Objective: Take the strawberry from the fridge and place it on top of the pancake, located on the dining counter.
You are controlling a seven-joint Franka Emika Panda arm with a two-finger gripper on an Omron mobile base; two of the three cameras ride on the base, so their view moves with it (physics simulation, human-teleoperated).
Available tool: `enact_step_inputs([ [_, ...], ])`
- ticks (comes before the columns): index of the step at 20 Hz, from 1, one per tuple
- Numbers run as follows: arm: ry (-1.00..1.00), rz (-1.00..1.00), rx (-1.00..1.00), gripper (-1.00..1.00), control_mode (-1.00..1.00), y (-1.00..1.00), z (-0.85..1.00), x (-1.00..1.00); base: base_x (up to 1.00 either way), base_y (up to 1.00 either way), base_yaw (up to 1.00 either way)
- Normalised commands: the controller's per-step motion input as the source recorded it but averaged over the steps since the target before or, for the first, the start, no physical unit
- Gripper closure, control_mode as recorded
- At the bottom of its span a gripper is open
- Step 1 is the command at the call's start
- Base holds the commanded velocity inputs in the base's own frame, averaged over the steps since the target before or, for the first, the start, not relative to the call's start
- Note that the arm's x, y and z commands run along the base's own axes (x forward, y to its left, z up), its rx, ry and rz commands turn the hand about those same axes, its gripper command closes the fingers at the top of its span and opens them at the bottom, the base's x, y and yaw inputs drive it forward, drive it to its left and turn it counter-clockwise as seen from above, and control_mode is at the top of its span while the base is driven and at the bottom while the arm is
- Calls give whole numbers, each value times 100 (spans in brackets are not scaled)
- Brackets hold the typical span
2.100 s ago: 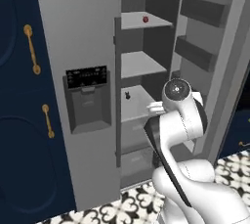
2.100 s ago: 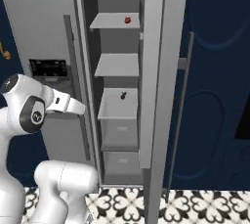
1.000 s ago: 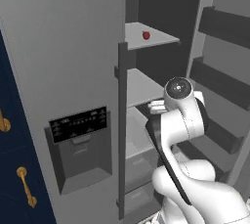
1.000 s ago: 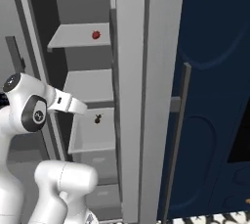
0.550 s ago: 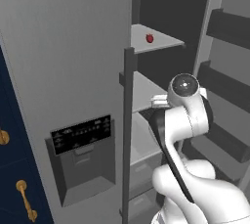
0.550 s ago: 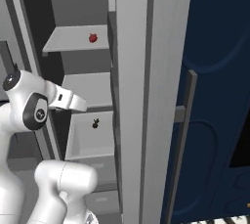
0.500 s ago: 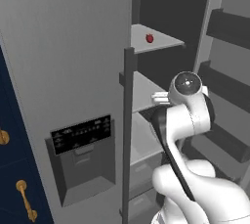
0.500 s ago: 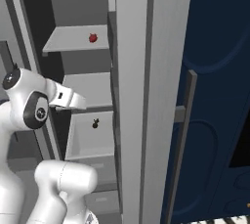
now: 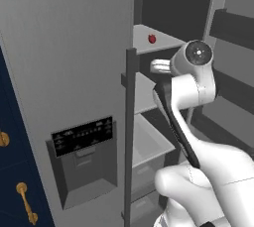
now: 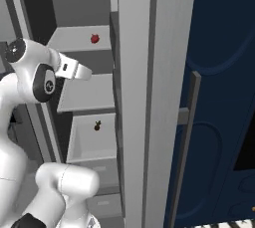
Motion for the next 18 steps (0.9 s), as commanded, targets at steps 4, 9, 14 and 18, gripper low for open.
enact_step_inputs([
  [4,0,0,1,-100,-100,29,47,55,0,0,0],
  [9,0,7,9,-100,-100,-12,50,54,0,0,0],
  [14,-2,10,6,-100,-100,-5,25,61,0,0,0],
  [18,0,13,0,-100,-100,0,-5,76,0,0,0],
])
